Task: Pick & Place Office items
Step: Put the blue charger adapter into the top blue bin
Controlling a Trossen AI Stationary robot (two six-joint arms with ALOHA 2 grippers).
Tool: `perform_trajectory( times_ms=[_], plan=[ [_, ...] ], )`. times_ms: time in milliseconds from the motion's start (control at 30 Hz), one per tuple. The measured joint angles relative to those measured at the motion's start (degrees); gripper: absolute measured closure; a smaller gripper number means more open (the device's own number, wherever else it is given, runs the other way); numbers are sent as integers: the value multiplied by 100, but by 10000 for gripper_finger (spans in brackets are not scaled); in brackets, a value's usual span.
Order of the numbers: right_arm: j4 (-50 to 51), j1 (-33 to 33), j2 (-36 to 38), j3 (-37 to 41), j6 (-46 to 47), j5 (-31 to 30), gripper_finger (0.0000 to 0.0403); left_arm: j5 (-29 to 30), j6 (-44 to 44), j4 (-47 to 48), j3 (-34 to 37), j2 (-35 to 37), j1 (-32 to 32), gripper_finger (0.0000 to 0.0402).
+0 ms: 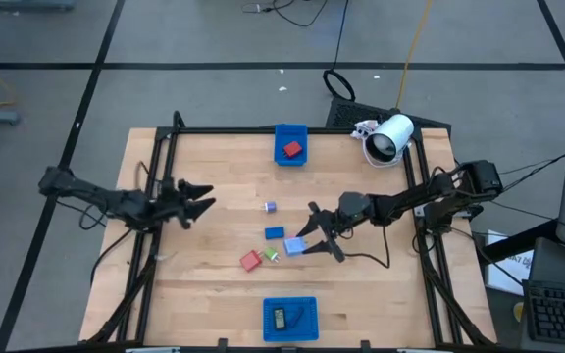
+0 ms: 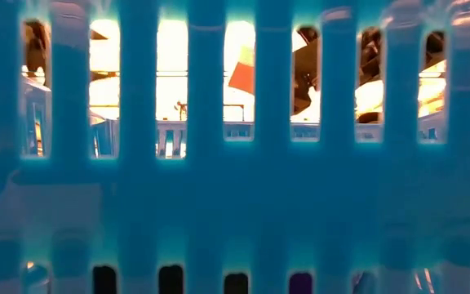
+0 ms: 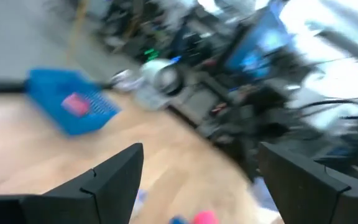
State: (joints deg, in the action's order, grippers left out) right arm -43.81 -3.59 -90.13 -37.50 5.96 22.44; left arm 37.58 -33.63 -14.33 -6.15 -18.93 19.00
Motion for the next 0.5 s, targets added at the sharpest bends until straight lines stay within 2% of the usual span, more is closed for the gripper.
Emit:
perform_trajectory(
  times_ms=[133,200,300,367,500],
  plan=[
    [122,-200,0,2,-505,-661,190,710,-267,-68,0,-1058,-15,83],
    [159,-329,0,2,-839,-1195,190,749,-541,-400,0,-1442,-67,86],
    [198,-500,0,2,-1294,-2142,190,701,-1643,-920,0,-1967,-174,90],
    [194,-586,0,2,-1574,-2736,190,448,-2125,-1199,0,-2310,-243,94],
    [190,-674,0,2,-2034,-3599,190,-677,-2504,-2069,-6,-3037,-286,103]
  ],
)
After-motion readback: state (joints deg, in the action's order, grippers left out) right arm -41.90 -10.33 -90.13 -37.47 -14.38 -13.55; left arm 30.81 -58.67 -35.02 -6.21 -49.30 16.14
